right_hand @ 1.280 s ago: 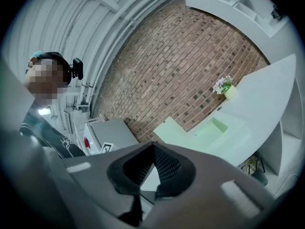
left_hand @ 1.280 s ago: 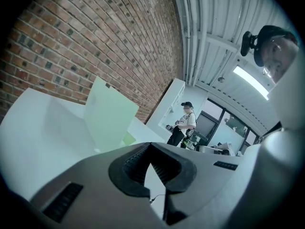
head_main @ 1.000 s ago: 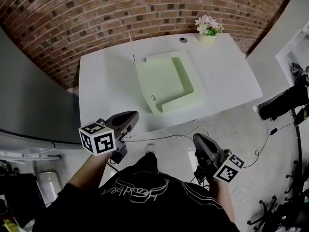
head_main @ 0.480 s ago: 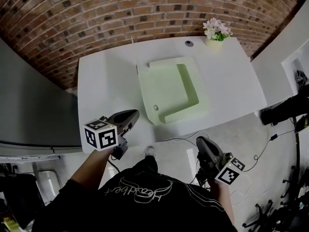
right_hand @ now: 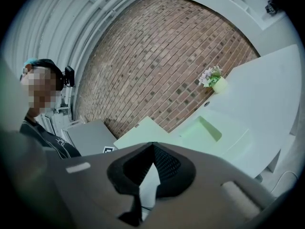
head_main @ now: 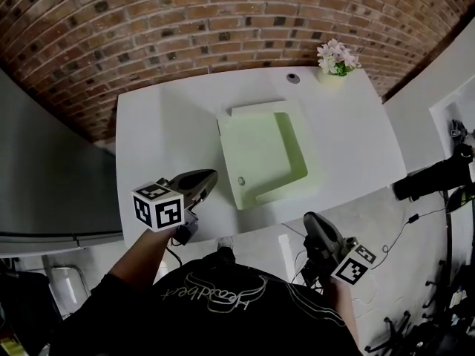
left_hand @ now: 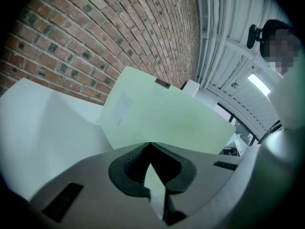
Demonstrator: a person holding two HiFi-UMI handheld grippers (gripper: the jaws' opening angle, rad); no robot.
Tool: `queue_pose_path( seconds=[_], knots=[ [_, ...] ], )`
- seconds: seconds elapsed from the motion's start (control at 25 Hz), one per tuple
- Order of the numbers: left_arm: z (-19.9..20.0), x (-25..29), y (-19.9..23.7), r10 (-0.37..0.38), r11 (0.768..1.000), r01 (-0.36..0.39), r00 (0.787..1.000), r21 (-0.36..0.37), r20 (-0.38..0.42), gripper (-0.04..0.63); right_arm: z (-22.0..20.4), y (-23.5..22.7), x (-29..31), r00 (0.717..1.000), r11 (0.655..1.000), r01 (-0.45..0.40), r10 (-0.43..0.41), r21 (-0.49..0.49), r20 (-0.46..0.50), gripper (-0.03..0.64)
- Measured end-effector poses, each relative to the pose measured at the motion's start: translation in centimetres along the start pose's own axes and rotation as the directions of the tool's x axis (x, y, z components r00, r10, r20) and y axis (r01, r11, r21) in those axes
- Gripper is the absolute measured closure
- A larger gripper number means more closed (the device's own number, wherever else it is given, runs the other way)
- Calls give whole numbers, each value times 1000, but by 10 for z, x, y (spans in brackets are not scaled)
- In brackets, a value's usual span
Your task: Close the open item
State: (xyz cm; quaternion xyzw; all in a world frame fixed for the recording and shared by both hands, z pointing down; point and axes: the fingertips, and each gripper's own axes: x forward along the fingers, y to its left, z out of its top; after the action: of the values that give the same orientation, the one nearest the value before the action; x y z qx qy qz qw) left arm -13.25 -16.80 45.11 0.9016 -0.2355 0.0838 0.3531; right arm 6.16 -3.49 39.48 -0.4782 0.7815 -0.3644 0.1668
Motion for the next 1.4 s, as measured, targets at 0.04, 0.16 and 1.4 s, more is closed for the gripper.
queue_pose_path(
  seconds=[0.04, 0.16, 1.4],
  knots=[
    [2, 1, 3, -5, 1000, 5, 1000, -4, 4, 592, 2, 0, 3, 1000, 1000, 0, 0, 1, 2, 614],
    [5, 6, 9, -25, 1000, 25, 1000, -3, 5, 592, 5, -2, 12, 1000, 1000, 7, -7, -16, 4, 614],
    [10, 46, 0, -59, 998, 61, 997, 31, -42, 592, 19, -23, 34, 1000, 1000, -15, 15, -14, 3, 614]
  ],
)
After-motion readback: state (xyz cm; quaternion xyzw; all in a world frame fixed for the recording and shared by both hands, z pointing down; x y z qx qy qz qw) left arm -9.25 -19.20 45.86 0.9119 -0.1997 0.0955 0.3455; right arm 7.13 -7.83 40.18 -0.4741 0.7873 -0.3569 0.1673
